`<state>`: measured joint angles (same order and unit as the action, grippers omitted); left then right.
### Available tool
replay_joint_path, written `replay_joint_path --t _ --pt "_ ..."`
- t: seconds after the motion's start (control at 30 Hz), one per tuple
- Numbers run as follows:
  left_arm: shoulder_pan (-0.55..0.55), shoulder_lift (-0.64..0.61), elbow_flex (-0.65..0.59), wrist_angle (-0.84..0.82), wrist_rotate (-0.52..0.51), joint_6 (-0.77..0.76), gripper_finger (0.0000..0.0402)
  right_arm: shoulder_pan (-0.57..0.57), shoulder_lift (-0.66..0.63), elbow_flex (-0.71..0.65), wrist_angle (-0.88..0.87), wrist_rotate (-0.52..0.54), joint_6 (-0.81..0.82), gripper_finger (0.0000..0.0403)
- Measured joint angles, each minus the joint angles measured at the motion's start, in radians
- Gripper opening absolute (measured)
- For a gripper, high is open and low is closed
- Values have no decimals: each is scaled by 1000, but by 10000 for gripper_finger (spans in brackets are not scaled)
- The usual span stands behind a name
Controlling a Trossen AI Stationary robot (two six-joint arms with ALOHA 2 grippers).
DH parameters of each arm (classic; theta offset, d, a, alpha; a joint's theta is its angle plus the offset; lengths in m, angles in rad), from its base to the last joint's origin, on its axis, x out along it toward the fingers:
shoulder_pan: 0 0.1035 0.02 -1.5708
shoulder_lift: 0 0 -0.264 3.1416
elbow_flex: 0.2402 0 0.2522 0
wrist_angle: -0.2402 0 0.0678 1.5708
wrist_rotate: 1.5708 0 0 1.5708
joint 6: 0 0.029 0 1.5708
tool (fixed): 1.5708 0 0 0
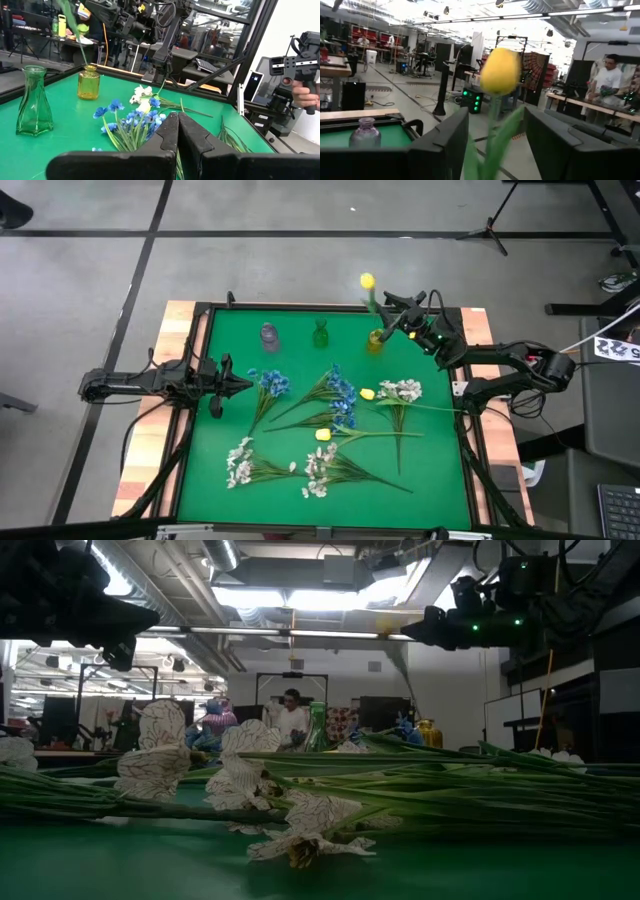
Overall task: Sort flowers into vase by color
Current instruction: Put the center white flower into the violet vase
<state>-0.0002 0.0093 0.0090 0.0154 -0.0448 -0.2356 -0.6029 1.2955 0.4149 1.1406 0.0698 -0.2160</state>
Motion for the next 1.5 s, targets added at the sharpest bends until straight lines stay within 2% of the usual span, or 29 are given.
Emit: replay_joint_path --t 0.2,0.27,0.33,0.43,0.57,0.7,0.83,1.03,1.13,1.3,1.5 --pt "0 0 0 0 0 0 0 0 -26 0 0 15 -1 194" --pt "0 0 0 0 0 0 0 0 -41 0 0 -22 1 194" --pt "0 0 0 0 0 0 0 0 -63 0 -5 -96 1 193" --pt "0 0 0 0 0 0 0 4 -91 0 -37 -269 6 193" --pt "0 0 0 0 0 0 0 67 -109 0 -90 -471 25 193" --pt "0 0 0 0 0 0 0 182 -109 8 -173 -516 14 193" --pt "0 0 0 0 0 0 0 327 -109 45 -311 -426 -61 193" --pt "0 0 0 0 0 0 0 538 -109 152 -585 -160 -198 193" --pt "0 0 0 0 0 0 0 609 -109 190 -651 -67 -225 193" --pt "0 0 0 0 0 0 0 677 -109 196 -649 -18 -234 193" --pt "0 0 0 0 0 0 0 690 -109 196 -677 -17 -214 193"
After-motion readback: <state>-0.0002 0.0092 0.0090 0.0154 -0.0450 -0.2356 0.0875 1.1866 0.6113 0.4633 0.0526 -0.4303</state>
